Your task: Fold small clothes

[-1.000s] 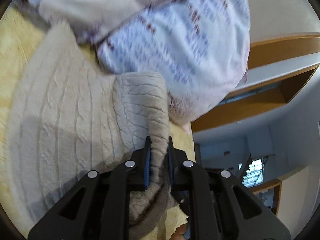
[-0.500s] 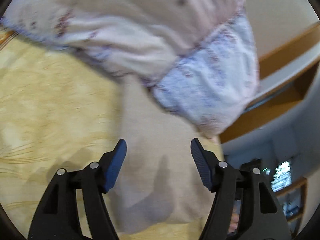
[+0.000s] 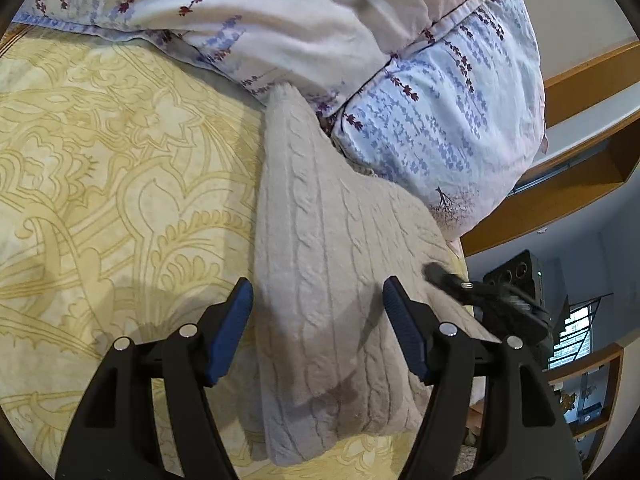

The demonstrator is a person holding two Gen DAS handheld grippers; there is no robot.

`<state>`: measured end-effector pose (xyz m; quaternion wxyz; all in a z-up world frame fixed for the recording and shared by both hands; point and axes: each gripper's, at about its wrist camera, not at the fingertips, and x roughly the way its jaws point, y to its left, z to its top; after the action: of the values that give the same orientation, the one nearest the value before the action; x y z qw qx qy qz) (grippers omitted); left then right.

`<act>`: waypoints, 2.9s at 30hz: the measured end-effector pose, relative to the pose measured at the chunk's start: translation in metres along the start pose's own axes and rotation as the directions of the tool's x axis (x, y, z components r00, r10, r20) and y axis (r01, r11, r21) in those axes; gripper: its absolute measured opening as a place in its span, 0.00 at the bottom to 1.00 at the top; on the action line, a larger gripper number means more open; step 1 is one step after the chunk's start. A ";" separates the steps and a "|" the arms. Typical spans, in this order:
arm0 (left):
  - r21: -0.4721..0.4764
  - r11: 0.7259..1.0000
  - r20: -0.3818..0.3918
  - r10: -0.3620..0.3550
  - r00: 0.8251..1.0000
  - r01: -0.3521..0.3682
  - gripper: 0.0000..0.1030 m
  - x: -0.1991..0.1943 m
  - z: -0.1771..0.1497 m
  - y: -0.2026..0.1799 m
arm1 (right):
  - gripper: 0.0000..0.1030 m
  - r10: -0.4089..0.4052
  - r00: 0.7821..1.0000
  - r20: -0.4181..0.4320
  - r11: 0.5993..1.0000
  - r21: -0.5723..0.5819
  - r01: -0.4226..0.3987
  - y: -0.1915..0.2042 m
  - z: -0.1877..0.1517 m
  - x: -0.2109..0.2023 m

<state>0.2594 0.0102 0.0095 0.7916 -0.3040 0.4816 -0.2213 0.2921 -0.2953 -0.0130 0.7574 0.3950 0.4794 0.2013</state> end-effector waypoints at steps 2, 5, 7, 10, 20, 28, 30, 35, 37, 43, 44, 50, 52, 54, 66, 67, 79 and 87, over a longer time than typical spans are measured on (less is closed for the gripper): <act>-0.006 1.000 0.003 -0.003 1.000 0.003 0.71 -0.002 0.000 -0.001 | 0.15 -0.061 0.996 0.066 0.989 -0.132 0.069 0.016 -0.005 -0.006; -0.009 1.000 0.007 -0.005 1.000 0.005 0.74 -0.006 0.002 -0.001 | 0.14 -0.090 0.978 0.189 0.929 -0.339 0.150 0.050 -0.019 -0.025; -0.010 1.000 0.006 -0.009 1.000 0.009 0.74 -0.008 0.002 -0.001 | 0.14 -0.113 0.954 0.277 0.866 -0.444 0.231 0.071 -0.030 -0.040; -0.003 1.000 -0.001 -0.020 1.000 0.020 0.74 -0.007 0.001 -0.005 | 0.14 -0.165 0.911 0.377 0.779 -0.517 0.355 0.088 -0.041 -0.056; 0.072 0.996 -0.078 -0.044 0.996 0.050 0.74 0.013 -0.016 -0.031 | 0.14 -0.292 0.817 0.498 0.693 -0.479 0.539 0.059 -0.032 -0.090; 0.117 0.992 -0.127 -0.038 0.991 0.054 0.74 0.025 -0.028 -0.041 | 0.14 -0.290 0.816 0.500 0.739 -0.425 0.523 0.030 -0.030 -0.106; 0.125 0.991 -0.134 -0.038 0.990 0.055 0.74 0.028 -0.029 -0.042 | 0.14 -0.308 0.818 0.487 0.757 -0.396 0.520 0.017 -0.027 -0.105; 0.137 0.988 -0.154 -0.043 0.987 0.064 0.73 0.031 -0.036 -0.043 | 0.31 -0.403 0.831 0.384 0.822 -0.247 0.513 -0.031 -0.009 -0.101; 0.149 0.986 -0.155 -0.048 0.987 0.071 0.72 0.029 -0.039 -0.043 | 0.43 -0.405 0.811 0.423 0.832 -0.197 0.518 -0.034 -0.011 -0.118; 0.149 0.984 -0.156 -0.072 0.985 0.095 0.70 0.021 -0.049 -0.042 | 0.44 -0.266 0.865 0.426 0.908 -0.190 0.373 -0.025 -0.040 -0.165; 0.152 0.984 -0.156 -0.070 0.985 0.094 0.69 0.020 -0.051 -0.041 | 0.44 -0.242 0.878 0.413 0.916 -0.201 0.347 -0.024 -0.045 -0.166; 0.136 0.987 -0.172 -0.067 0.983 0.091 0.60 0.023 -0.060 -0.038 | 0.44 -0.191 0.917 0.351 0.903 -0.303 0.304 -0.002 -0.081 -0.160; 0.132 0.987 -0.178 -0.064 0.982 0.088 0.56 0.025 -0.063 -0.038 | 0.44 -0.220 0.914 0.342 0.879 -0.337 0.338 0.005 -0.088 -0.152; 0.125 0.988 -0.187 -0.068 0.980 0.093 0.51 0.027 -0.065 -0.037 | 0.43 -0.245 0.908 0.340 0.861 -0.354 0.365 0.005 -0.091 -0.146; 0.168 0.981 -0.197 -0.064 0.978 0.098 0.18 0.019 -0.075 -0.041 | 0.09 -0.319 0.844 0.430 0.793 -0.366 0.486 -0.004 -0.111 -0.161; 0.172 0.981 -0.199 -0.059 0.978 0.095 0.18 0.020 -0.077 -0.040 | 0.09 -0.354 0.842 0.407 0.792 -0.348 0.501 -0.014 -0.111 -0.155; 0.202 0.974 -0.191 -0.061 0.980 0.100 0.42 0.006 -0.074 -0.040 | 0.46 -0.341 0.888 0.308 0.863 -0.271 0.426 -0.038 -0.103 -0.154; 0.091 0.992 -0.108 -0.081 0.991 0.091 0.65 0.011 -0.013 -0.035 | 0.57 -0.246 0.911 0.331 0.939 -0.150 0.308 -0.036 -0.025 -0.158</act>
<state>0.2505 -0.0255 0.0228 0.7689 -0.2740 0.4974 -0.2936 0.1943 -0.4147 0.0429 0.8793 0.2714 0.3844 0.0740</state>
